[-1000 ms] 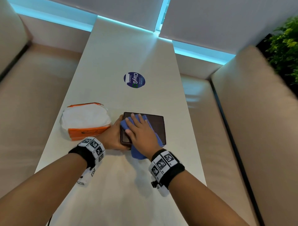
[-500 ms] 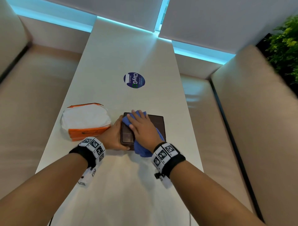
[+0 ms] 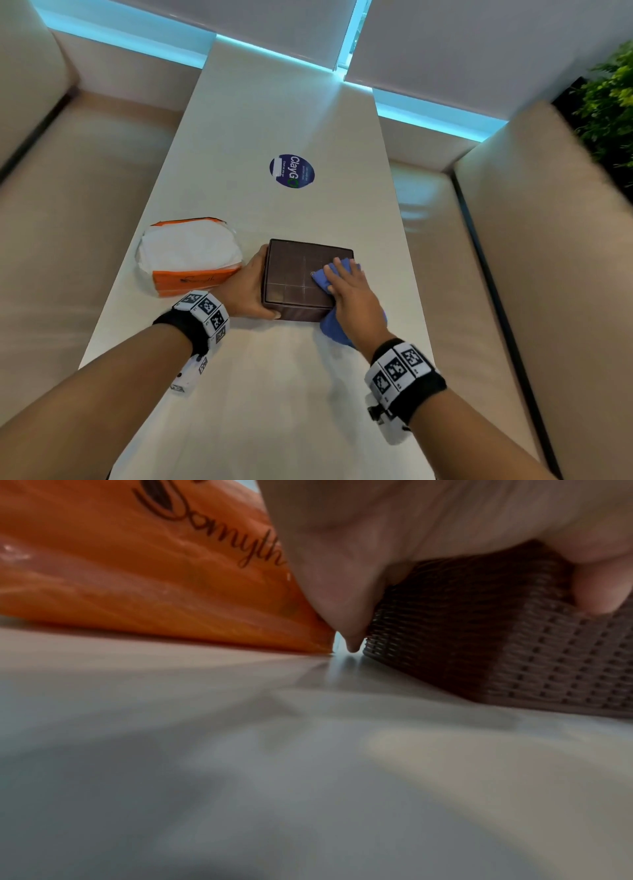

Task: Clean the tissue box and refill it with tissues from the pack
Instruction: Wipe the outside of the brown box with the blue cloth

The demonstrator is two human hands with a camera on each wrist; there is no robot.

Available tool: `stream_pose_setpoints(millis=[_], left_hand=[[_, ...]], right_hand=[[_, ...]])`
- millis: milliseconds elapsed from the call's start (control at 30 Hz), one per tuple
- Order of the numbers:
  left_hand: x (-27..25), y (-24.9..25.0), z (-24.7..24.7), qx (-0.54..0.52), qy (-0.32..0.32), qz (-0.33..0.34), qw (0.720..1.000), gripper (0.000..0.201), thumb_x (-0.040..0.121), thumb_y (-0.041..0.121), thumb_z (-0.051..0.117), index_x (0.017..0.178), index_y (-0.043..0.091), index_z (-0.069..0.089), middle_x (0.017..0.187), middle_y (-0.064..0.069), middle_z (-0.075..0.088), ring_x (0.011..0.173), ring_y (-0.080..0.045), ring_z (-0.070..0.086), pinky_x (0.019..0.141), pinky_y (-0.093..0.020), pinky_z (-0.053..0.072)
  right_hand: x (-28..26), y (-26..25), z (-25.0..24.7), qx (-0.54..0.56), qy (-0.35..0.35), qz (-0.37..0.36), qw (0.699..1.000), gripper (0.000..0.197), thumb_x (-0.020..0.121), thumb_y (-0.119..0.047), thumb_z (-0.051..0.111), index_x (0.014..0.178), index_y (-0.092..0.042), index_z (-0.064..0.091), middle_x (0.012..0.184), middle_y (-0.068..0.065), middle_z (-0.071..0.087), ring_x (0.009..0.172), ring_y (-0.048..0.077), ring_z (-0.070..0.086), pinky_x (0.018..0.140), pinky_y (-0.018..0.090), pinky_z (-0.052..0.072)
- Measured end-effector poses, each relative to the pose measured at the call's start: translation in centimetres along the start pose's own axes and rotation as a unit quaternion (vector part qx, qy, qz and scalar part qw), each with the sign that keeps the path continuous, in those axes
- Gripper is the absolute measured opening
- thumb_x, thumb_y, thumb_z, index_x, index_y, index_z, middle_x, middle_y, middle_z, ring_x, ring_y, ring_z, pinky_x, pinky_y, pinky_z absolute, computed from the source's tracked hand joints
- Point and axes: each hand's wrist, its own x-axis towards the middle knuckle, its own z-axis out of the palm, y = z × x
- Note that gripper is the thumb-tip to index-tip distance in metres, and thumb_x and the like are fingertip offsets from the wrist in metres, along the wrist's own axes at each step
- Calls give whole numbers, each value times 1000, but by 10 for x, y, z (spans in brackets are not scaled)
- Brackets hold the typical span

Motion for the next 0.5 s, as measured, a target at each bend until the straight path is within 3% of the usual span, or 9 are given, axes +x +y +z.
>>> stream_pose_setpoints(millis=[67,167,233,300,400,500], left_hand=[[-1,0,0,2,4,3,1000,126,51,35,88,149,14,12,144,-2,39,134,-8,42,113,-31,36],[-1,0,-1,-8,5,4,1000,124,51,33,88,148,13,14,143,-2,42,132,-6,44,111,-26,38],[-2,2,0,-8,9,8,1000,120,51,36,89,146,14,19,141,1,45,130,-4,46,109,-28,40],[-2,6,3,-8,12,9,1000,110,50,39,87,139,16,26,136,6,48,126,1,49,105,-28,44],[0,5,6,-25,29,10,999,112,50,33,89,140,13,25,140,-1,46,130,-8,49,106,-36,44],[0,4,6,-14,33,3,999,120,48,33,92,143,14,20,138,-2,45,128,-12,50,105,-39,45]], right_hand=[[3,-16,11,-4,2,-18,1000,38,81,5,51,116,3,64,123,26,62,116,48,56,103,54,27],[8,-28,16,10,-10,-27,1000,38,89,-4,41,121,2,61,129,26,57,120,50,51,102,58,34],[14,-40,16,-2,-56,-75,996,38,89,-8,45,122,0,61,130,24,57,119,50,52,98,61,41],[27,-55,10,-26,-79,-122,989,39,93,-10,44,130,-4,56,139,23,50,128,47,45,106,56,34],[51,-51,-2,-35,-109,-1,993,44,102,-17,34,146,-18,33,158,12,19,146,33,14,118,47,11],[59,-23,-8,-27,-67,123,990,45,102,-24,31,147,-23,30,159,9,16,147,31,11,117,48,13]])
